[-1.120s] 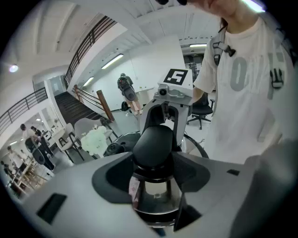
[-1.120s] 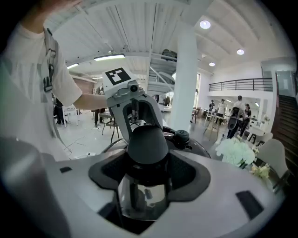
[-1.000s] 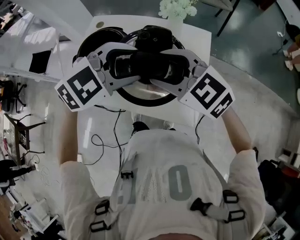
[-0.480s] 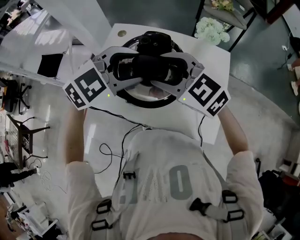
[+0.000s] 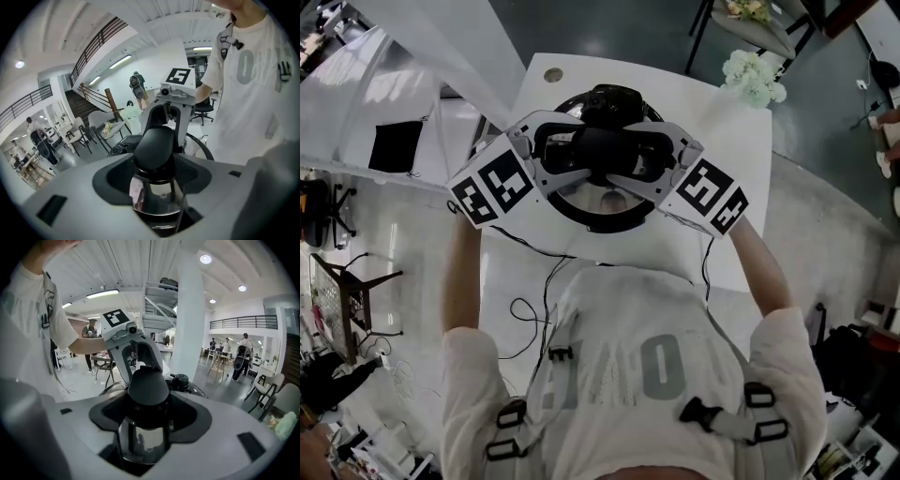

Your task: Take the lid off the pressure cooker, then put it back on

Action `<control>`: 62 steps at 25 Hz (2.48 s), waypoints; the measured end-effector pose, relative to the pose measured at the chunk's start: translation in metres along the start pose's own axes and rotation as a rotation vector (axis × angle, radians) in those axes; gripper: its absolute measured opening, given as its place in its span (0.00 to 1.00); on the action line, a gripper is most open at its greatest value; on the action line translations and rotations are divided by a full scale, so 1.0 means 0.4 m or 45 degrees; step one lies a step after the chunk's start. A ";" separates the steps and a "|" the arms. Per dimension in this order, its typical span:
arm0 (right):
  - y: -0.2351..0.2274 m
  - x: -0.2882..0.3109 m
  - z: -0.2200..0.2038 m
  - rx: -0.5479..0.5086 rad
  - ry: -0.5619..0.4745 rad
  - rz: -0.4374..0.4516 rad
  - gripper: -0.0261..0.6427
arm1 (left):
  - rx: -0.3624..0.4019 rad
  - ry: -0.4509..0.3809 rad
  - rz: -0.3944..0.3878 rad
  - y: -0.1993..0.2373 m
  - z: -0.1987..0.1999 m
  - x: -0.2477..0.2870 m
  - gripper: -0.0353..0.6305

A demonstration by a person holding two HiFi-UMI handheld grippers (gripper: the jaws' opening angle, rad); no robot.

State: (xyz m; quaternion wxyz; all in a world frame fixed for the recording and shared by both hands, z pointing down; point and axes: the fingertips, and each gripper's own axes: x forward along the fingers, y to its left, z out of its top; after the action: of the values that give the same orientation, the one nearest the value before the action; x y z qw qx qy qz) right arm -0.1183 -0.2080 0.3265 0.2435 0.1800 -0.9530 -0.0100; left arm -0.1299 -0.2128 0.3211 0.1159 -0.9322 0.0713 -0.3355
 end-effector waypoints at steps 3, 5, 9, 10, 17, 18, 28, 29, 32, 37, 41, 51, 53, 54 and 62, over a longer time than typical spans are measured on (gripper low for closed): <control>-0.001 0.007 0.002 0.015 0.018 0.013 0.45 | -0.016 -0.054 -0.026 0.005 -0.003 -0.003 0.44; -0.003 0.007 0.001 0.024 0.029 0.020 0.45 | -0.018 -0.074 -0.033 0.007 -0.002 -0.003 0.44; -0.001 0.006 -0.003 0.038 0.059 -0.011 0.45 | 0.014 -0.078 -0.063 0.003 -0.002 0.001 0.44; 0.000 0.006 -0.003 0.036 0.068 -0.019 0.45 | 0.017 -0.080 -0.069 0.003 -0.002 -0.001 0.44; -0.011 0.002 0.005 -0.057 0.074 -0.040 0.45 | 0.045 -0.062 -0.069 0.009 0.004 0.003 0.44; -0.015 0.004 0.007 -0.049 0.060 -0.036 0.45 | 0.048 -0.055 -0.060 0.014 0.002 0.003 0.44; -0.041 0.010 -0.003 0.050 0.045 -0.041 0.44 | 0.043 -0.016 -0.021 0.037 -0.004 0.016 0.43; -0.041 0.009 -0.003 0.047 0.046 -0.040 0.44 | 0.042 -0.025 -0.015 0.037 -0.002 0.016 0.43; -0.043 0.009 -0.004 0.053 0.050 -0.024 0.44 | 0.046 -0.040 -0.019 0.042 0.000 0.017 0.43; -0.040 0.005 -0.010 0.025 0.077 -0.004 0.44 | 0.067 -0.055 -0.017 0.034 0.004 0.017 0.43; -0.035 0.009 -0.007 0.030 0.086 -0.027 0.44 | 0.025 -0.088 -0.032 0.033 0.001 0.012 0.43; -0.021 0.012 -0.039 0.010 0.123 -0.061 0.44 | -0.228 -0.149 -0.091 0.026 -0.051 0.033 0.42; -0.023 0.014 -0.037 0.034 0.076 -0.034 0.44 | -0.246 -0.157 -0.070 0.027 -0.057 0.032 0.42; -0.023 0.016 -0.035 0.035 0.062 -0.031 0.44 | -0.244 -0.157 -0.063 0.027 -0.058 0.031 0.42; -0.029 -0.001 -0.047 0.145 0.029 -0.027 0.45 | -0.174 -0.196 -0.030 0.031 -0.041 0.025 0.42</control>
State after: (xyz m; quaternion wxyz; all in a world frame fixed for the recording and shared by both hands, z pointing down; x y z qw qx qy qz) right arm -0.1054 -0.2175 0.3417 0.2435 0.2040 -0.9472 0.0438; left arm -0.1335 -0.2296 0.3362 0.0531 -0.9616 0.0738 -0.2588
